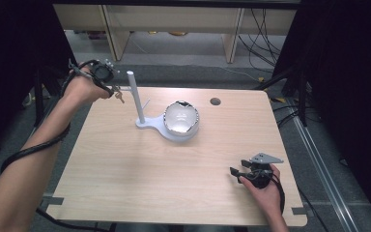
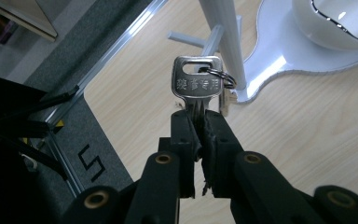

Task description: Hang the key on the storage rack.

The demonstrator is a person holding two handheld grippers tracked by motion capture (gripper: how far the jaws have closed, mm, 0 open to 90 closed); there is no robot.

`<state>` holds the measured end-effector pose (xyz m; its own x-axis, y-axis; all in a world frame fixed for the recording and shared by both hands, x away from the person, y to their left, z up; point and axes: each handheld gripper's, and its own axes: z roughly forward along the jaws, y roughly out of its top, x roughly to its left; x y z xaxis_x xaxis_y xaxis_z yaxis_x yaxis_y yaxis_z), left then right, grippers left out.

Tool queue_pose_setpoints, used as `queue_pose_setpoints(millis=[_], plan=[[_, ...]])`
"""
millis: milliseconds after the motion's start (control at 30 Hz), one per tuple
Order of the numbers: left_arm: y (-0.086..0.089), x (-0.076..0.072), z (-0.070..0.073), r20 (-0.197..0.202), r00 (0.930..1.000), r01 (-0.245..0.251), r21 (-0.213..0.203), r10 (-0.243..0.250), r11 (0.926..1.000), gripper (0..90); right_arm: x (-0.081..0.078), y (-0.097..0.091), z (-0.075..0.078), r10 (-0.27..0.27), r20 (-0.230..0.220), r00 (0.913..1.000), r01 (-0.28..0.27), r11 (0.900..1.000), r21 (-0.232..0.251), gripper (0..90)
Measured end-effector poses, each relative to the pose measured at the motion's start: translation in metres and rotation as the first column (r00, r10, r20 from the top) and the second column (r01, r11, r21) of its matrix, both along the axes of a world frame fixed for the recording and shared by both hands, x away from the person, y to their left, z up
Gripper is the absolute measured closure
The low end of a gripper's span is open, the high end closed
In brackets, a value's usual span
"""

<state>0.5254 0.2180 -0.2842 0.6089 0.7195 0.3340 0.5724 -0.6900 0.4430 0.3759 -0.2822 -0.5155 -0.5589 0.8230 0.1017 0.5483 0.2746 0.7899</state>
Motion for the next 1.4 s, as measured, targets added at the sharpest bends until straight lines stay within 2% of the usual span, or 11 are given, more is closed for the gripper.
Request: queue_pose_setpoints(millis=[233, 400, 467, 700, 833, 933, 967, 1000, 1100, 1200, 1400], plan=[[-0.005, 0.005, 0.002, 0.022, 0.9998, 0.002, -0.02, -0.001, 0.9998, 83.0, 0.0, 0.0, 0.0, 0.001, -0.002, 1.0, -0.001, 1.0, -0.001, 38.4], [-0.001, 0.007, -0.006, 0.037, 0.9992, -0.01, -0.032, 0.011, 0.9995, 83.0, 0.001, 0.0, -0.001, 0.004, -0.005, 1.0, -0.004, 0.9999, 0.011, 38.2], [0.001, 0.006, -0.009, 0.048, 0.9986, -0.018, -0.049, 0.021, 0.9986, 82.9, 0.0, 0.0, -0.001, 0.003, -0.006, 1.0, -0.003, 0.9999, 0.011, 38.2], [0.008, 0.005, -0.013, 0.047, 0.9987, -0.017, -0.042, 0.019, 0.999, 82.9, 0.001, 0.001, 0.0, 0.005, -0.013, 0.9999, -0.005, 1.0, 0.0, 38.2], [0.008, 0.001, -0.016, 0.061, 0.9981, -0.008, -0.047, 0.011, 0.9989, 83.0, 0.001, 0.001, 0.0, 0.005, -0.015, 0.9999, -0.005, 1.0, 0.001, 38.2], [0.008, -0.001, -0.017, 0.051, 0.9987, 0.005, -0.026, -0.004, 0.9996, 82.9, 0.001, 0.001, -0.001, 0.006, -0.015, 0.9999, -0.006, 1.0, -0.005, 38.2], [0.008, -0.001, -0.018, 0.057, 0.9984, -0.002, -0.035, 0.004, 0.9994, 82.9, 0.001, 0.001, -0.001, 0.008, -0.012, 0.9999, -0.008, 1.0, -0.003, 38.2], [0.008, -0.001, -0.019, 0.054, 0.9985, -0.001, -0.024, 0.002, 0.9997, 82.9, 0.001, 0.001, 0.0, 0.008, -0.015, 0.9999, -0.008, 0.9999, -0.008, 38.2], [0.01, 0.0, -0.021, 0.054, 0.9985, -0.008, -0.045, 0.011, 0.9989, 82.9, 0.001, 0.001, -0.001, 0.006, -0.009, 0.9999, -0.006, 1.0, -0.003, 38.2], [0.009, -0.001, -0.021, 0.054, 0.9985, -0.005, -0.04, 0.008, 0.9992, 82.9, 0.001, 0.001, -0.001, 0.01, -0.012, 0.9999, -0.01, 1.0, 0.001, 38.2], [0.01, -0.004, -0.022, 0.026, 0.9996, 0.015, -0.023, -0.014, 0.9996, 82.9, 0.001, 0.001, -0.001, 0.008, -0.01, 0.9999, -0.008, 1.0, -0.002, 38.2]])
